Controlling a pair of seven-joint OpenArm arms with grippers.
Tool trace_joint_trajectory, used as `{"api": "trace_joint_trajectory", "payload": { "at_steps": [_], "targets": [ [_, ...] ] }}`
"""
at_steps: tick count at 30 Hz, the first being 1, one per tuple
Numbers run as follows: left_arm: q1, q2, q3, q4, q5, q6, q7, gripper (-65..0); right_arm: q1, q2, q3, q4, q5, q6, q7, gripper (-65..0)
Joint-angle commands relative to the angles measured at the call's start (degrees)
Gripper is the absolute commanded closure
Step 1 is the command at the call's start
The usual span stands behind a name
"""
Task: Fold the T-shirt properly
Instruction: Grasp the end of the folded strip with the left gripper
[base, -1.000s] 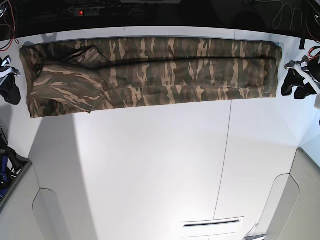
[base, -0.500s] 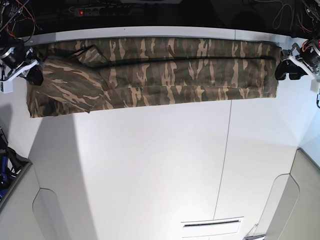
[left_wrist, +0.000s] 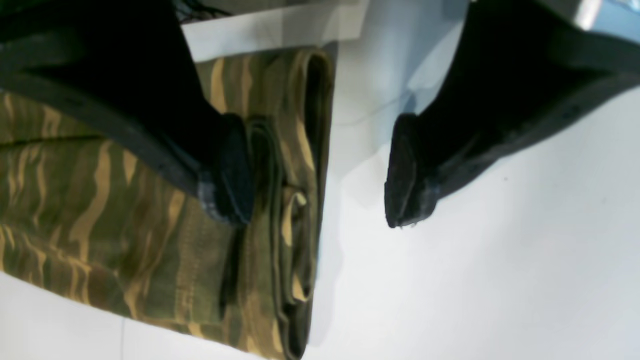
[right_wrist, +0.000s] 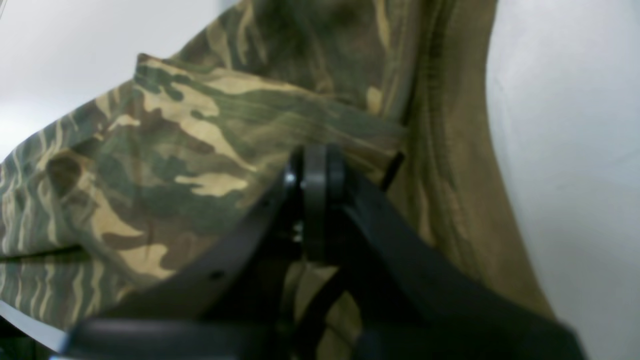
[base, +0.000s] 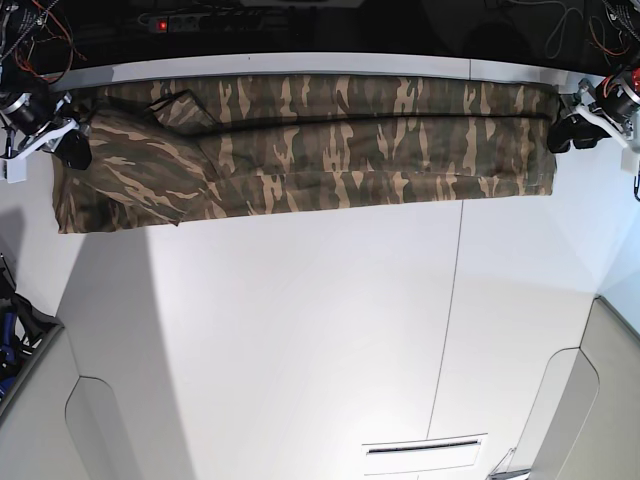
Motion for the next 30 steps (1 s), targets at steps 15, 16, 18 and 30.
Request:
{"api": "trace_joint_trajectory", "payload": {
  "at_steps": [15, 16, 18, 30],
  "targets": [
    [-0.3, -1.0, -0.4, -5.0, -15.2, -2.2, 3.6, -43.9, 0.3, 1.0, 0.3, 0.8, 1.3, 0.4, -0.2, 0.0],
    [-0.4, -1.0, -0.4, -5.0, -15.8, -2.2, 4.3, -43.9, 0.3, 1.0, 0.3, 0.8, 1.4, 0.4, -0.4, 0.0],
    [-0.4, -1.0, -0.4, -5.0, -15.9, -2.2, 4.6, -43.9, 0.3, 1.0, 0.3, 0.8, 1.5, 0.4, -0.4, 0.0],
    [-0.4, -1.0, 0.1, -5.0, -20.7, -2.2, 7.6, -43.9, 0.3, 1.0, 0.3, 0.8, 1.7, 0.4, -0.4, 0.0]
  ]
}}
